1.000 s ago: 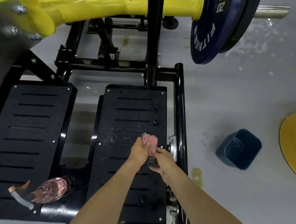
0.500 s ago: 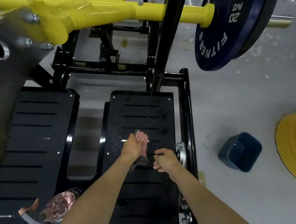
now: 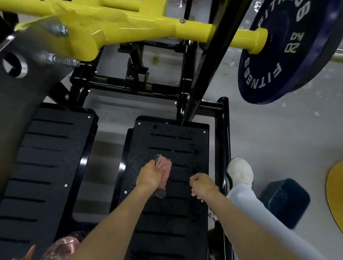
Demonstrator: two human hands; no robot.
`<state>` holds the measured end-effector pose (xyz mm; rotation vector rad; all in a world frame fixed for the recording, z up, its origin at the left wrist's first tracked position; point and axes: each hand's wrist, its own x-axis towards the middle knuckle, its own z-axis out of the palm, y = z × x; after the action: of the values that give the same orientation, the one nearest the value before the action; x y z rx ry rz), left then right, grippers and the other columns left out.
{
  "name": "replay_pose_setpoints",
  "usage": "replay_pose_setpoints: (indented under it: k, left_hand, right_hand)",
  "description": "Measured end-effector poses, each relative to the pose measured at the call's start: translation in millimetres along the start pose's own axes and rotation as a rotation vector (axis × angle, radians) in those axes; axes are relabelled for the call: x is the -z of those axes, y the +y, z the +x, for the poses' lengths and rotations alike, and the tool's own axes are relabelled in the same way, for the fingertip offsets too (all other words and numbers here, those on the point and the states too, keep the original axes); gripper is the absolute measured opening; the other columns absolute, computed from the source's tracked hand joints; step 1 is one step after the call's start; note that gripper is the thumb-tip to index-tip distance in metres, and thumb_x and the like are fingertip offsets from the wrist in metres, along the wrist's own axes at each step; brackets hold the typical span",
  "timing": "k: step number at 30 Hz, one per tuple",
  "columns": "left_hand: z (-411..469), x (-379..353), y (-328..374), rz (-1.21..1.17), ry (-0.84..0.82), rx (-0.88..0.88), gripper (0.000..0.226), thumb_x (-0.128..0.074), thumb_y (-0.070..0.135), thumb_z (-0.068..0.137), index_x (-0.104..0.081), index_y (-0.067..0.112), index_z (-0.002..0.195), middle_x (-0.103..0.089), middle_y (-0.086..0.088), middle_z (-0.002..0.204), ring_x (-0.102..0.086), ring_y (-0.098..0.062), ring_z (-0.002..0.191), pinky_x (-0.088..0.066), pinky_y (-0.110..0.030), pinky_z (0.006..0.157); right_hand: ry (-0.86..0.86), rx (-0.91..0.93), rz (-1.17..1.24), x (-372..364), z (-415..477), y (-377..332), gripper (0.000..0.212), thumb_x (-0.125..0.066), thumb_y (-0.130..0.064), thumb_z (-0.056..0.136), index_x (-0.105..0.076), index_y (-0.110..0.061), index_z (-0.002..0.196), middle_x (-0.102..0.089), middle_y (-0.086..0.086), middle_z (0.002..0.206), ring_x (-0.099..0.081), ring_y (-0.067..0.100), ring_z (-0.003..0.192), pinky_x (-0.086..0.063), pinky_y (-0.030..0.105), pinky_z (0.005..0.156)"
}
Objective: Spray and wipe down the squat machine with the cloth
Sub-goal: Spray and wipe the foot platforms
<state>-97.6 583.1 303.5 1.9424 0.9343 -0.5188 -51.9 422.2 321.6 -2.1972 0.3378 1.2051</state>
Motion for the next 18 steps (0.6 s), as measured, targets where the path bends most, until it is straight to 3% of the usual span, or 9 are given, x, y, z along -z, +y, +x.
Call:
replay_pose_setpoints:
  k: [4,7,10,11,14,16,18]
  left_hand:
    - [33,0,6,-0.001,0.015,0.006,0.017,-0.051,0.029,0.096,-0.051,0.013,0.090,-0.062,-0.008,0.099,-0.060,-0.025,0.091,-0.048,-0.034,0.080]
    - [62,0,13,0.012,0.038,0.014,0.017,-0.050,0.029,0.096,-0.050,0.015,0.086,-0.062,-0.008,0.100,-0.059,-0.023,0.090,-0.049,-0.035,0.082]
    - [92,2,20,0.070,0.102,-0.011,0.017,-0.049,0.026,0.097,-0.054,0.010,0.098,-0.062,-0.009,0.104,-0.058,-0.026,0.093,-0.049,-0.037,0.085]
    - [102,3,23,0.097,0.128,-0.013,0.018,-0.048,0.026,0.098,-0.054,0.009,0.098,-0.063,-0.010,0.103,-0.059,-0.027,0.092,-0.049,-0.037,0.082]
    - [135,14,29,0.245,0.256,-0.003,0.030,-0.045,0.035,0.098,-0.055,0.007,0.102,-0.061,-0.016,0.105,-0.060,-0.033,0.094,-0.049,-0.037,0.077]
    - [155,23,31,0.344,0.349,-0.017,0.034,-0.045,0.035,0.099,-0.056,0.007,0.115,-0.055,-0.017,0.113,-0.058,-0.035,0.099,-0.047,-0.040,0.078]
    - [171,28,30,0.435,0.411,-0.041,0.027,-0.046,0.019,0.098,-0.053,0.005,0.120,-0.047,-0.016,0.118,-0.054,-0.036,0.102,-0.046,-0.044,0.077]
  right_hand:
    - [-0.010,0.054,-0.017,2,37,-21,0.019,-0.043,-0.007,0.093,-0.059,-0.005,0.102,-0.057,0.007,0.093,-0.055,0.021,0.085,-0.045,0.029,0.071]
    - [0.008,0.089,-0.100,10,67,-35,0.027,-0.044,-0.009,0.095,-0.059,-0.003,0.116,-0.058,0.010,0.113,-0.055,0.023,0.098,-0.039,0.022,0.075]
    - [0.047,0.099,-0.159,21,97,-48,0.015,-0.044,-0.011,0.095,-0.058,-0.006,0.093,-0.054,0.013,0.113,-0.050,0.020,0.089,-0.035,0.021,0.071]
    - [0.052,0.118,-0.187,23,107,-51,0.014,-0.044,-0.012,0.095,-0.057,-0.006,0.095,-0.051,0.013,0.115,-0.049,0.020,0.090,-0.036,0.021,0.073]
    - [0.074,0.163,-0.338,36,130,-53,0.038,-0.045,-0.016,0.096,-0.045,-0.009,0.133,-0.037,0.014,0.133,-0.050,0.030,0.111,-0.044,0.032,0.091]
    - [0.107,0.206,-0.437,44,143,-47,0.047,-0.046,-0.017,0.096,-0.035,-0.011,0.141,-0.030,0.013,0.139,-0.045,0.031,0.119,-0.043,0.036,0.098]
    - [0.130,0.197,-0.493,50,155,-37,0.053,-0.046,-0.018,0.096,-0.026,-0.013,0.146,-0.025,0.011,0.143,-0.039,0.030,0.126,-0.043,0.039,0.098]
